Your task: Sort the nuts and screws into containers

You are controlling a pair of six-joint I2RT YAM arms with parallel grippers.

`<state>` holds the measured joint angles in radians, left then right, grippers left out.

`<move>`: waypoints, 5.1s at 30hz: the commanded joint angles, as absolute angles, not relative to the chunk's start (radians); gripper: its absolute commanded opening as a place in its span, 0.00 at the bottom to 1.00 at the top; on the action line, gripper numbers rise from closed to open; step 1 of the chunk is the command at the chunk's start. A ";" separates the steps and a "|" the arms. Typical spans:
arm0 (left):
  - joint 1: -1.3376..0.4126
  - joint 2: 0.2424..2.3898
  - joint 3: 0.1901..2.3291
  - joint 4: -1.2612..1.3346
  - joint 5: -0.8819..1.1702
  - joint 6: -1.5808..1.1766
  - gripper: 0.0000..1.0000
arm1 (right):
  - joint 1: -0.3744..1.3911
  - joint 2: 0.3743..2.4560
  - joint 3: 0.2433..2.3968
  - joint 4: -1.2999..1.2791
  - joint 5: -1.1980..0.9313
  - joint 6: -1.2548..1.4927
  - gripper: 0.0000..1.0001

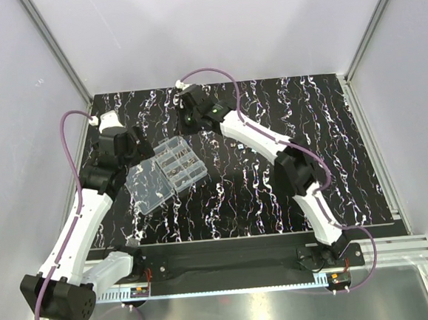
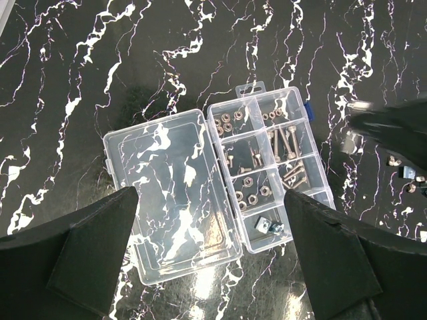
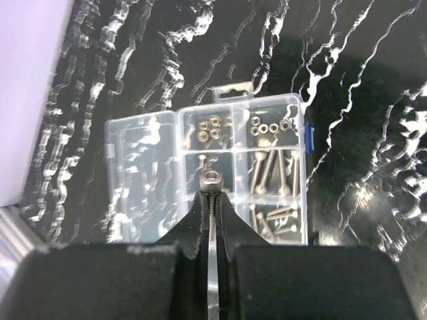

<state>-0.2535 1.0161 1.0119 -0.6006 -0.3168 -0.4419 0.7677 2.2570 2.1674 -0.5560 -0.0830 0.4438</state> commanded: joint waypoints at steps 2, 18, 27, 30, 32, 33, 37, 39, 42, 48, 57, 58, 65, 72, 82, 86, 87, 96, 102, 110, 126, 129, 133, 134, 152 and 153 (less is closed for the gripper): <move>-0.256 0.994 1.017 -0.566 -0.311 -0.436 0.99 | 0.765 2.382 2.269 -0.532 -0.156 0.425 0.00; -0.256 0.999 1.017 -0.568 -0.318 -0.436 0.99 | 0.767 2.467 2.281 -0.523 -0.074 0.413 0.00; -0.256 1.003 1.017 -0.568 -0.321 -0.434 0.99 | 0.769 2.487 2.295 -0.538 -0.064 0.408 0.16; -0.256 1.003 1.017 -0.566 -0.321 -0.434 0.99 | 0.769 2.484 2.329 -0.572 -0.064 0.403 0.35; -0.255 1.006 1.017 -0.566 -0.319 -0.434 0.99 | 0.769 2.465 2.352 -0.589 -0.066 0.391 0.47; -0.255 1.008 1.017 -0.566 -0.319 -0.434 0.99 | 0.769 2.458 2.368 -0.594 -0.066 0.388 0.49; -0.255 1.006 1.016 -0.566 -0.318 -0.433 0.99 | 0.764 2.384 2.378 -0.639 -0.029 0.365 0.56; -0.255 1.005 1.017 -0.566 -0.316 -0.433 0.99 | 0.747 2.343 2.362 -0.666 0.040 0.357 0.58; -0.255 1.005 1.015 -0.563 -0.311 -0.434 0.99 | 0.692 2.293 2.279 -0.724 0.130 0.357 0.59; -0.256 1.005 1.017 -0.563 -0.305 -0.434 0.99 | 0.549 2.108 1.921 -0.689 0.193 0.425 0.57; -0.256 1.014 1.015 -0.563 -0.301 -0.436 0.99 | 0.485 2.074 1.727 -0.705 0.331 0.466 0.56; -0.255 1.012 1.015 -0.563 -0.302 -0.436 0.99 | 0.485 2.077 1.724 -0.706 0.350 0.474 0.56; -0.256 1.011 1.015 -0.565 -0.304 -0.436 0.99 | 0.485 2.138 1.764 -0.710 0.364 0.518 0.48; -0.256 1.014 1.015 -0.565 -0.305 -0.437 0.99 | 0.486 2.169 1.761 -0.723 0.342 0.558 0.45; -0.255 1.017 1.017 -0.566 -0.310 -0.434 0.99 | 0.486 2.190 1.753 -0.713 0.322 0.589 0.38; -0.256 1.015 1.016 -0.566 -0.311 -0.434 0.99 | 0.485 2.198 1.752 -0.719 0.318 0.598 0.36; -0.255 1.017 1.015 -0.566 -0.311 -0.434 0.99 | 0.485 2.198 1.752 -0.721 0.314 0.600 0.37; -0.256 1.017 1.017 -0.566 -0.313 -0.434 0.99 | 0.485 2.201 1.744 -0.726 0.288 0.607 0.36; -0.255 1.017 1.016 -0.566 -0.313 -0.434 0.99 | 0.485 2.201 1.721 -0.716 0.291 0.615 0.33; -0.256 1.017 1.015 -0.566 -0.314 -0.434 0.99 | 0.485 2.206 1.726 -0.721 0.295 0.614 0.12; -0.255 1.012 1.015 -0.566 -0.310 -0.437 0.99 | 0.651 2.046 1.840 -0.691 0.213 0.479 0.00; -0.256 1.006 1.015 -0.566 -0.310 -0.439 0.99 | 0.707 2.100 1.922 -0.655 0.154 0.442 0.00; -0.255 1.005 1.015 -0.565 -0.307 -0.437 0.99 | 0.762 2.189 2.026 -0.640 0.035 0.407 0.00; -0.255 1.003 1.015 -0.565 -0.307 -0.439 0.99 | 0.779 2.203 2.043 -0.640 0.008 0.399 0.00; -0.255 1.008 1.015 -0.563 -0.299 -0.437 0.99 | 0.888 2.204 1.980 -0.663 -0.144 0.420 0.00; -0.255 1.006 1.015 -0.563 -0.301 -0.437 0.99 | 0.891 2.206 1.977 -0.666 -0.147 0.416 0.00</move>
